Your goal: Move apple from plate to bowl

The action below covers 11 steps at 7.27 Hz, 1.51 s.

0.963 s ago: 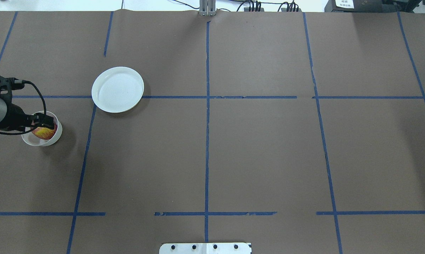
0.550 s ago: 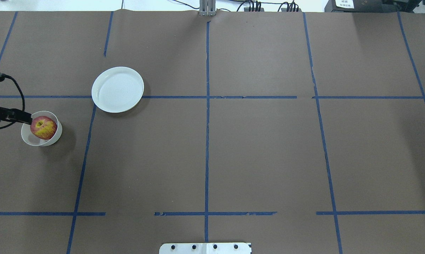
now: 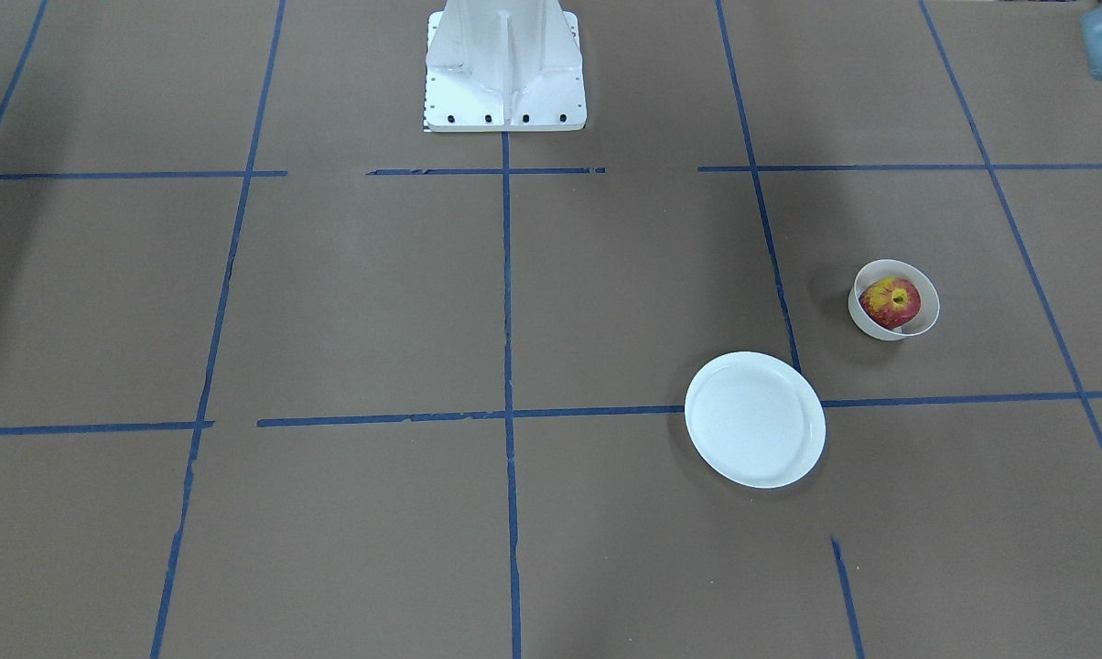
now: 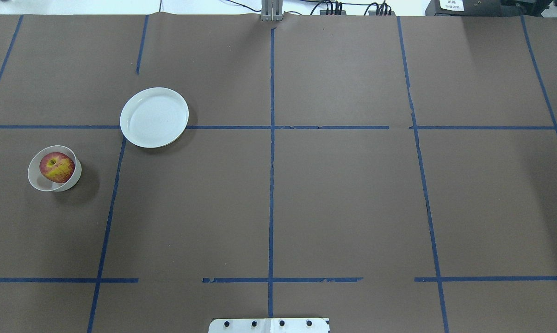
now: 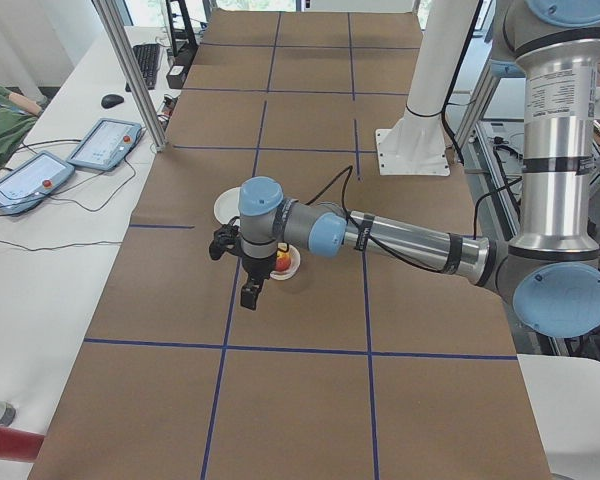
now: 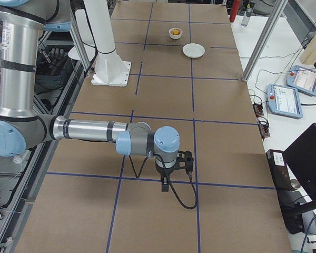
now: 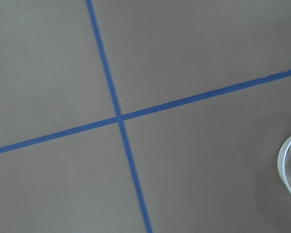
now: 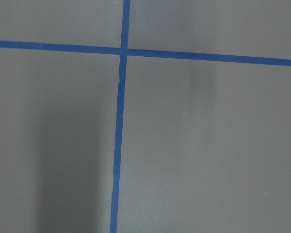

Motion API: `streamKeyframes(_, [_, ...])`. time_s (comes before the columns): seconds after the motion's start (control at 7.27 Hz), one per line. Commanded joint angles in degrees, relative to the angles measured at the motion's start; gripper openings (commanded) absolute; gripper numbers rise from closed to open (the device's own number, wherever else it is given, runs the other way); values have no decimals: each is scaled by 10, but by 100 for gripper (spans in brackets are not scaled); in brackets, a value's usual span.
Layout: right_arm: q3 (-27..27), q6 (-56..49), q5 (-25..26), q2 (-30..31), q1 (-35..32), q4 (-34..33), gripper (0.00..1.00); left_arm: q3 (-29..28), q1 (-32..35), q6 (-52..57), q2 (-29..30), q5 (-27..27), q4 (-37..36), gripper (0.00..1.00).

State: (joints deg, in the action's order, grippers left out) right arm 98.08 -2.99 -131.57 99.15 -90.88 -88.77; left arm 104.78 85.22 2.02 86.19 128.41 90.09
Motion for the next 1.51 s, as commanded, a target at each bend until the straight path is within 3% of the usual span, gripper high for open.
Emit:
streamKeyframes(0.0, [0, 0, 0, 0, 0, 0, 100, -31, 87, 46, -8, 17, -54, 100])
streamKeyframes(0.14, [0, 0, 0, 1, 0, 0, 100, -60, 87, 47, -14, 21, -50, 100])
streamKeyframes(0.41, [0, 0, 0, 1, 0, 0, 100, -36, 88, 48, -40, 33, -48, 100])
streamKeyframes(1.38, [0, 0, 0, 0, 0, 0, 100, -29, 87, 48, -31, 32, -44, 100])
